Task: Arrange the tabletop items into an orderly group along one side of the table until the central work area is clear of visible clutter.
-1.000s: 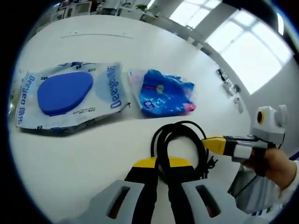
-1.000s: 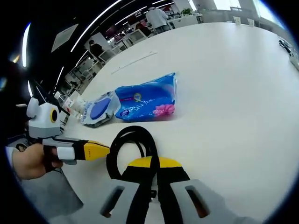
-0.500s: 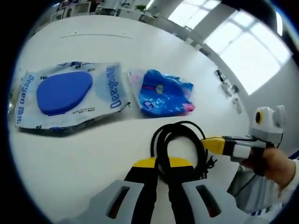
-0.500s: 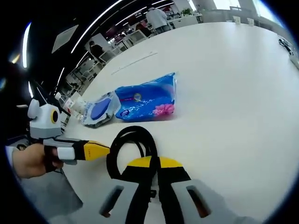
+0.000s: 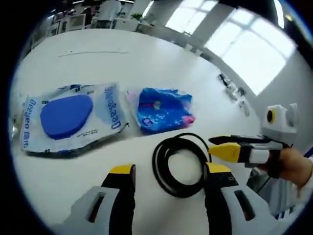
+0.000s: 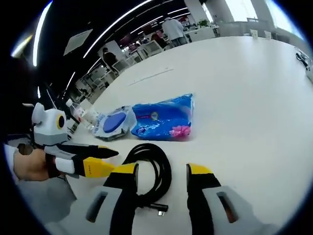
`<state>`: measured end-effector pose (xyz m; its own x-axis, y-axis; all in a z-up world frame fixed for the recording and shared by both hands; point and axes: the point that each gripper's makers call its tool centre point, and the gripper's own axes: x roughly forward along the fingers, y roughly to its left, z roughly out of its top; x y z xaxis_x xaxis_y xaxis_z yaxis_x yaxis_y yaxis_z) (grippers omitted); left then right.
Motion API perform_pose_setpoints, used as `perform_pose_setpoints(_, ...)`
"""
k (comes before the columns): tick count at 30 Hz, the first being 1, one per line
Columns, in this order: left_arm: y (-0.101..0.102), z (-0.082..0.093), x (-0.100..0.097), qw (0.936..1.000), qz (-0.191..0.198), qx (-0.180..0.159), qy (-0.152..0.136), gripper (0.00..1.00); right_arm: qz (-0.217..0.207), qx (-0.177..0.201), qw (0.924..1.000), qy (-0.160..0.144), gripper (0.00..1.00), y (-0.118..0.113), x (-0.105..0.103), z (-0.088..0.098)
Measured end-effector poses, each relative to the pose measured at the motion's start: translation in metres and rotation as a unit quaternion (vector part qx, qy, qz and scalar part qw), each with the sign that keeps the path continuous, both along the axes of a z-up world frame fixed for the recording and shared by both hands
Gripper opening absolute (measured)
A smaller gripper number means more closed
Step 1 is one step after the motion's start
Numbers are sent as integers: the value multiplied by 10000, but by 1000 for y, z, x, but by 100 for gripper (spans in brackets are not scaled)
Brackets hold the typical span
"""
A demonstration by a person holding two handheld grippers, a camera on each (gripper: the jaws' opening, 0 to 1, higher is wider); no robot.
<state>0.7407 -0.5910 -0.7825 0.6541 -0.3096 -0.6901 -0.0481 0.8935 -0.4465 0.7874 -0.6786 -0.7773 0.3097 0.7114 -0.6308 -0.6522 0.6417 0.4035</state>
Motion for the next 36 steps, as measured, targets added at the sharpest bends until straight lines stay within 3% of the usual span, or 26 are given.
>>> perform_pose_setpoints(4, 25, -1, -7, 9977, 209, 641, 109, 90, -2, -88, 9998, -158, 56, -2, 3, 0)
perform_pose_setpoints(5, 26, 0, -9, 9976, 186, 658, 142, 92, -30, -88, 9999, -135, 58, -3, 4, -1)
perform_pose_setpoints(17, 48, 14, -29, 9976, 489, 468, 140, 87, -3, -208, 9996, -177, 59, -1, -4, 3)
perform_pose_setpoints(24, 60, 16, -40, 9978, 467, 446, 119, 84, -16, -272, 9994, -220, 59, 4, -15, 11)
perform_pose_setpoints(36, 95, 25, -64, 9973, 598, 421, 37, 83, -106, -306, 9990, -302, 59, 4, -18, 19)
